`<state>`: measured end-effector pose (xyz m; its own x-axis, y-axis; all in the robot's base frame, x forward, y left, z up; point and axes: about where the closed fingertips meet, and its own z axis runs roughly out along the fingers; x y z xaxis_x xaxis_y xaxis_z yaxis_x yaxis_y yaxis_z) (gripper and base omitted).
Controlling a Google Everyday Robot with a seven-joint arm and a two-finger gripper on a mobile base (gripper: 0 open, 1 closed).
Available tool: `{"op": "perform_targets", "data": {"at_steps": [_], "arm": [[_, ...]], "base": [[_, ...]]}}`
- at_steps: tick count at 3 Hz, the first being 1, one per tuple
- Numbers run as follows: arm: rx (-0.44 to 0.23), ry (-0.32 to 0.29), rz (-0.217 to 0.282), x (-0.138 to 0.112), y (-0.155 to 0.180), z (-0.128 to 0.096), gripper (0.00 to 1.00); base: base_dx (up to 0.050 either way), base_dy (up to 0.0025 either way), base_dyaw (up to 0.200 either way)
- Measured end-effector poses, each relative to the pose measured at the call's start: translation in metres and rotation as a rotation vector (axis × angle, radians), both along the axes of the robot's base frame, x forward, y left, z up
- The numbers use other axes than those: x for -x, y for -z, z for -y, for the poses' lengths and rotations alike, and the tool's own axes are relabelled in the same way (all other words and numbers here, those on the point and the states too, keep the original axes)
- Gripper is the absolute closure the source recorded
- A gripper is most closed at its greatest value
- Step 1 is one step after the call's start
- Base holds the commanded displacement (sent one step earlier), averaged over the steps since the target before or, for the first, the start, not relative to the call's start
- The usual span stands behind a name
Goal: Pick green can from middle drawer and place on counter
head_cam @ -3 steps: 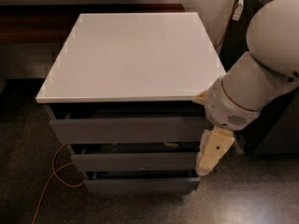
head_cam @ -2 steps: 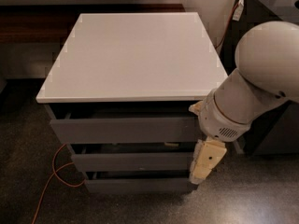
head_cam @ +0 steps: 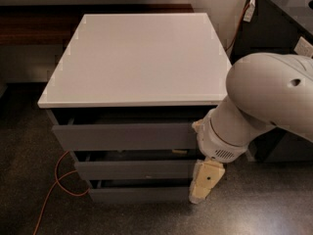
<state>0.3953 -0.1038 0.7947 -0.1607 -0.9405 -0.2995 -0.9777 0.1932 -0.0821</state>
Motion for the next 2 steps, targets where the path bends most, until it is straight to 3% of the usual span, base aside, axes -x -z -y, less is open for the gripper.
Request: {"op": "perform_targets", "data": {"at_steps": [1,2], "arm": [[-0.024,-0.023,0.017,-0.003,0.008,-0.01,0.0],[-0.079,-0.062,0.036,-0.008,0.031,-0.035,0.0]], "base": [[0.0,0.0,0.0],[0.0,0.0,0.0]]}}
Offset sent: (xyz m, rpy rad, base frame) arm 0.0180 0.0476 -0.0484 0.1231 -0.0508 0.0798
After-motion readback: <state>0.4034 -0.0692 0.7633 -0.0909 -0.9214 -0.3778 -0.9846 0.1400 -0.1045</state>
